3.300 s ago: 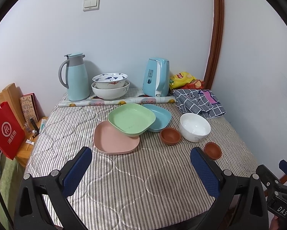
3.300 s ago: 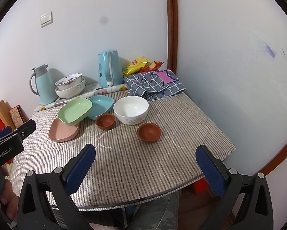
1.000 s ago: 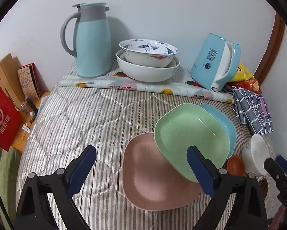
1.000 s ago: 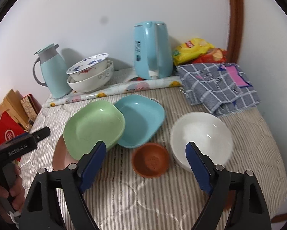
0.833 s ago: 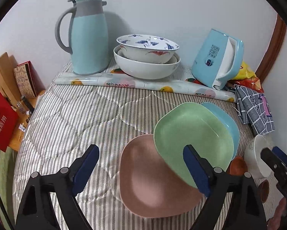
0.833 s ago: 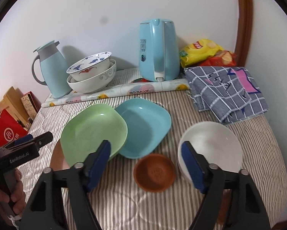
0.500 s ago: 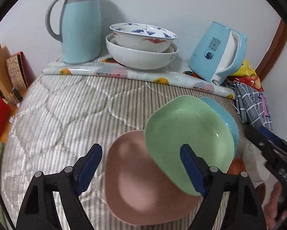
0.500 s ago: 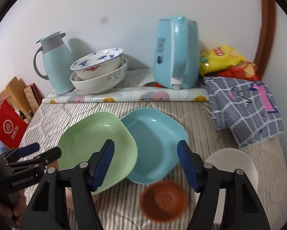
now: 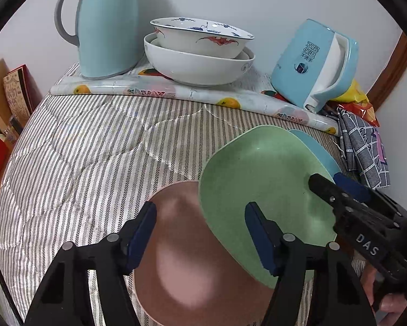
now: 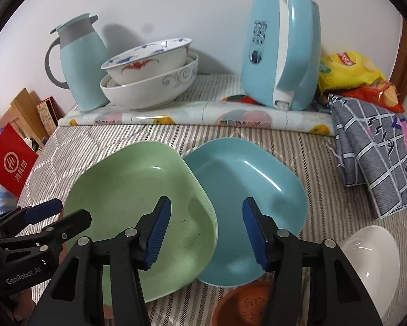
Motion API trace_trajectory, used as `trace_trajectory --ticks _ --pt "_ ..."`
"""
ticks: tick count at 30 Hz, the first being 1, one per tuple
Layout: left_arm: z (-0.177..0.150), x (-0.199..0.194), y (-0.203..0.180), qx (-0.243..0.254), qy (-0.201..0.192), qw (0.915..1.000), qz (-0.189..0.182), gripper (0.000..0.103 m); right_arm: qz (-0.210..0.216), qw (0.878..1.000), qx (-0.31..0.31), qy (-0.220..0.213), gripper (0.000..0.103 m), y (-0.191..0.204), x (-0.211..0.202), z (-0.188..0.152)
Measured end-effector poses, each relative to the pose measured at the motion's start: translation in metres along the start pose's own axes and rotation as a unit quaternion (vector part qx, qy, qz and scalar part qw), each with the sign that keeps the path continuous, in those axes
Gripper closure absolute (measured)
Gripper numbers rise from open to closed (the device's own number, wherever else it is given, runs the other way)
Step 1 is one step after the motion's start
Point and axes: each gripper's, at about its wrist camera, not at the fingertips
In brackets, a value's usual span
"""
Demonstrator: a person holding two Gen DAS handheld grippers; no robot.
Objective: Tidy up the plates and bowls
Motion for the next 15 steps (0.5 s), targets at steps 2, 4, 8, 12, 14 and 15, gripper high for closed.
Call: trace_trajectory --ticks 2,4,8,12,14,15 --pt "0.0004 0.0015 0.0006 -0.001 0.001 1.0000 -0.001 0.044 0.003 1.000 0.006 0.006 0.059 -0.0012 0.0038 -0.0007" --pt "0.0005 0.0034 0.0006 -0.001 0.004 1.0000 -0.004 0.051 0.006 1.000 0.013 0.008 0.069 -0.0015 0.0061 -0.0011" --pt "0.0007 0.0060 -0.0006 -0.001 0.005 0.9999 -0.016 0.076 0.007 1.000 0.013 0.011 0.088 0.0012 0.0076 -0.0053" --pt "-0.0010 0.0071 -0.0028 0.004 0.006 0.9999 -0.010 0.089 0.003 1.000 0.026 0.008 0.092 -0.0009 0.0052 -0.0076" --pt "-0.0022 0.0066 -0.0023 0.000 0.006 0.9999 -0.014 0.090 0.004 0.999 0.034 0.010 0.093 -0.0031 0.0019 -0.0088" --pt "-0.0029 0.0055 -0.0024 0.000 0.005 0.9999 -0.013 0.090 0.005 0.999 0.037 0.009 0.093 -0.0036 -0.0004 -0.0099"
Point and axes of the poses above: each gripper's, at about its wrist camera, not at the fingertips, and x roughly the way its jaws point, y to its left, z to its top, and after that the axes turned 15 degrees about x, right-handed
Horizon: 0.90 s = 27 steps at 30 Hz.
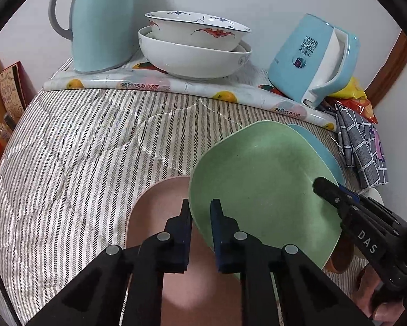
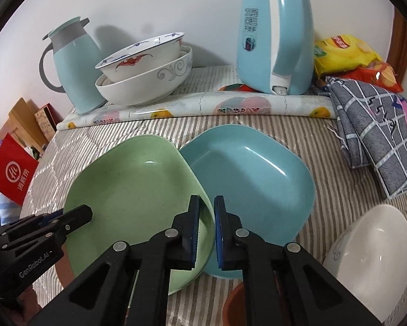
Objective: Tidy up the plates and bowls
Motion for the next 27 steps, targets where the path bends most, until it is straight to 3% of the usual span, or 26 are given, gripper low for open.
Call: trace_trajectory --ticks 27 --pt "-0.031 -0.077 -0.003 0.005 -0.048 0.9988 -0.007 0.093 0.003 0.999 0.028 -0.039 0.096 0.010 -0.098 -0.060"
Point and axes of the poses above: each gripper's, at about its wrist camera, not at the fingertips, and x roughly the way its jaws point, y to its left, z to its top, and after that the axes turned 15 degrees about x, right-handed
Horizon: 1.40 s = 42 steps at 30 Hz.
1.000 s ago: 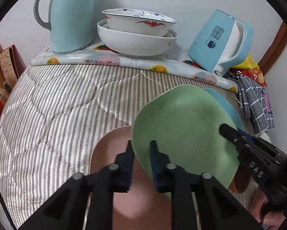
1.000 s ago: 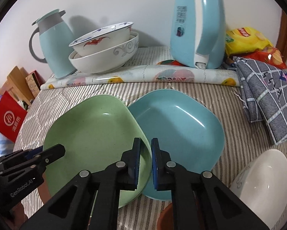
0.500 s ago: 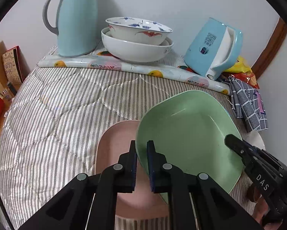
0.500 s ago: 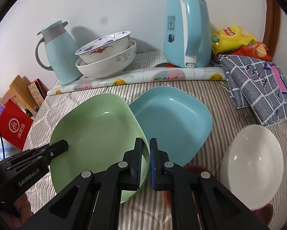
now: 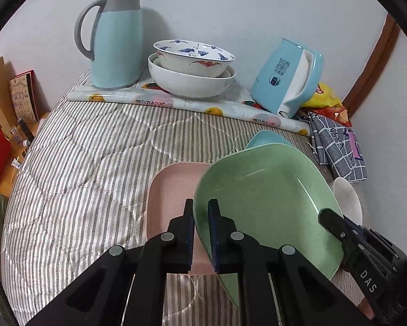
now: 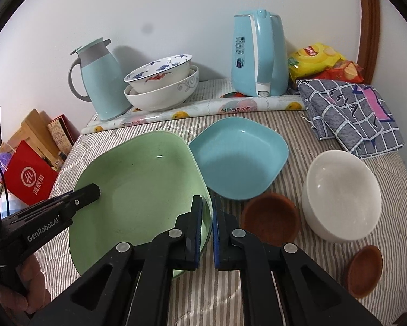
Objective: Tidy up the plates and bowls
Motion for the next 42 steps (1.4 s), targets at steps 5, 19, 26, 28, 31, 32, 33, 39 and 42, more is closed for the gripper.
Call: trace_trajectory --ticks 5,19,26,28,31,32,33,39,42 --pt "-0.005 -0.004 -0.001 0.002 -0.002 1.0000 -0.006 0.093 -0.003 1.000 0.005 -0.004 0.096 -0.002 -0.008 -0.006" --pt "-0.026 -0.008 0.013 -0.002 0.006 1.0000 -0.006 0.093 0.003 1.000 0.012 0.004 0.097 0.006 -0.010 -0.030" --pt "-0.034 -0.006 0.020 -0.003 0.012 0.9999 -0.006 0.093 0.004 1.000 0.013 0.011 0.097 0.008 -0.006 -0.040" --pt "-0.037 -0.006 0.023 -0.005 0.012 0.9999 -0.006 0.093 0.004 1.000 0.013 0.014 0.097 0.009 -0.005 -0.043" --pt "-0.040 -0.006 0.026 -0.003 0.012 0.9999 -0.005 0.093 0.003 1.000 0.011 0.015 0.097 0.012 -0.004 -0.047" --pt "-0.041 -0.006 0.027 -0.003 0.013 0.9999 -0.005 0.093 0.003 1.000 0.011 0.016 0.097 0.012 -0.004 -0.048" --pt "-0.042 -0.006 0.028 -0.003 0.014 0.9999 -0.006 0.093 0.002 1.000 0.011 0.017 0.097 0.013 -0.003 -0.049" --pt "-0.048 -0.004 0.036 -0.003 0.019 0.9998 -0.006 0.093 0.000 1.000 0.007 0.028 0.097 0.017 0.002 -0.059" --pt "-0.048 -0.003 0.041 -0.004 0.021 0.9998 -0.003 0.093 -0.002 0.999 0.003 0.034 0.097 0.020 0.007 -0.061"
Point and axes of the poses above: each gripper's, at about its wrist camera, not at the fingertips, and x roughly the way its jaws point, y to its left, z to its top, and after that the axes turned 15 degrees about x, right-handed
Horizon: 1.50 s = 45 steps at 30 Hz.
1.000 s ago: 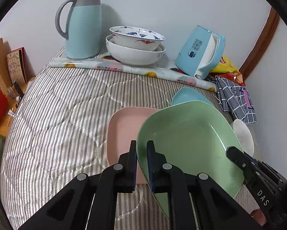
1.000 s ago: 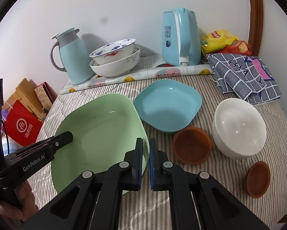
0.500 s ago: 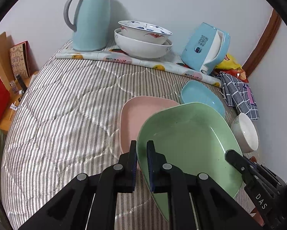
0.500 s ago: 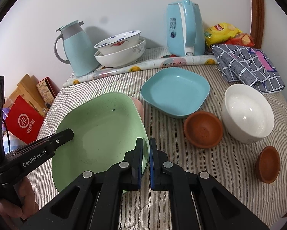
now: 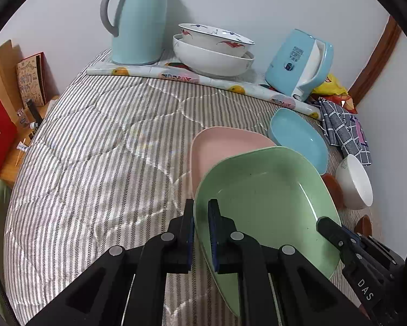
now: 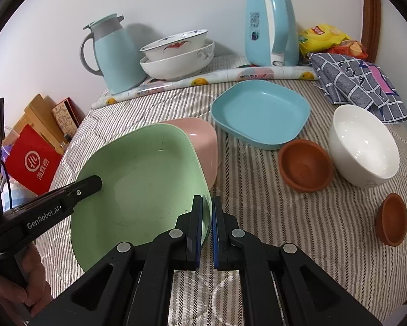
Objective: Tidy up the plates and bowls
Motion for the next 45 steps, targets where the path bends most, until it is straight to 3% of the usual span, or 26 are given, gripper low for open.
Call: trace_trajectory --ticks 19,45 --pt "0.025 0.039 0.007 0.016 0.015 0.9997 -0.008 0.093 -0.025 0.999 0.008 0.019 0.096 0.001 0.036 0.014" --pt "0.059 0.078 0.011 0.038 0.015 0.9992 0.000 0.093 -0.062 0.998 -0.016 0.008 0.091 0.018 0.061 0.031"
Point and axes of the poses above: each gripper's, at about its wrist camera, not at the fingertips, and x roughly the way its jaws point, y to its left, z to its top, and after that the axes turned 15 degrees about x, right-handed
